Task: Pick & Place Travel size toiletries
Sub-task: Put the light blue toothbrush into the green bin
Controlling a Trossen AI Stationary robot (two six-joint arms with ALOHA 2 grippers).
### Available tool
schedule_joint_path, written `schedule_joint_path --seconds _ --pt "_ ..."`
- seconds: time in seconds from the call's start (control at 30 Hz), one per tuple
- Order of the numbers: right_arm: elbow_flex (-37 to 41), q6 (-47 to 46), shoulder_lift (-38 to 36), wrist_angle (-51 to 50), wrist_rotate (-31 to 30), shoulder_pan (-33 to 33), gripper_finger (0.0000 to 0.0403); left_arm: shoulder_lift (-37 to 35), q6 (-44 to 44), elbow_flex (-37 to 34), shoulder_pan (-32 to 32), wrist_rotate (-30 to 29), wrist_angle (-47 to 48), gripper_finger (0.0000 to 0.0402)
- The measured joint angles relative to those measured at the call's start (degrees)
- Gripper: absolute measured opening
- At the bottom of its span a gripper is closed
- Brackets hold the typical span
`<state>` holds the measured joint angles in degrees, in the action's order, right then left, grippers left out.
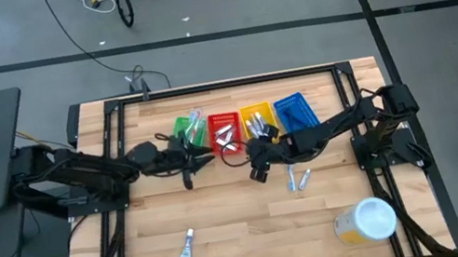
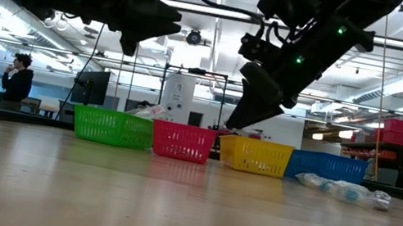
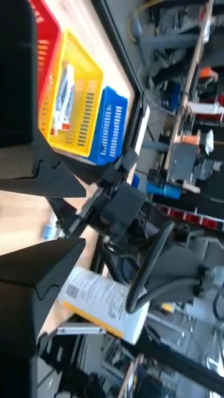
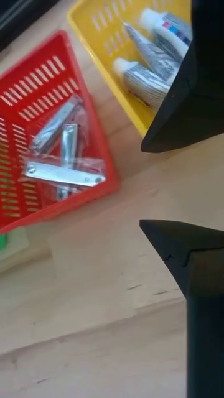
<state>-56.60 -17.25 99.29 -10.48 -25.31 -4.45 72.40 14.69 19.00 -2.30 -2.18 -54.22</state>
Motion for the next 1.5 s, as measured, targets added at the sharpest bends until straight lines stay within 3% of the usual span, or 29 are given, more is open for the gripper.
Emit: schedule_joint_path --seconds 0.23,0.5,0.7,0.93,1.23,1.33,1.5 --pt "0.0 -15.61 0.0 -7.54 2.29 0.02 0.0214 0.0 0.01 0.0 0.76 -1.91 4.56 0.0123" --pt "-2.51 -28.78 -5.32 -24.05 19.32 -0.88 0.0218 0.0 -1.9 0.0 0.76 -5.55 6.29 0.0123" --pt "-2.36 -42.07 -8.29 -36.52 18.91 -0.94 0.0196 0.0 -1.77 0.0 0.74 -7.25 6.95 0.0123" --pt "4.24 -54.73 -7.61 -29.68 16.34 -0.89 0.0182 0.0 -1.65 -0.02 0.74 -7.25 7.28 0.0123" --pt "14.41 -53.74 -7.76 -10.65 15.8 0.69 0.0173 0.0 -1.65 -0.02 0.74 -7.27 7.18 0.0122" --pt "15.79 -51.16 -7.8 -9.36 14.56 0.66 0.0149 0.0 -1.67 -0.02 0.74 -7.55 7.17 0.0122" --pt "16.35 -49.07 -7.72 -9.39 13.25 0.7 0.0072 0.0 -1.65 -0.02 0.72 -7.84 7.15 0.0122"
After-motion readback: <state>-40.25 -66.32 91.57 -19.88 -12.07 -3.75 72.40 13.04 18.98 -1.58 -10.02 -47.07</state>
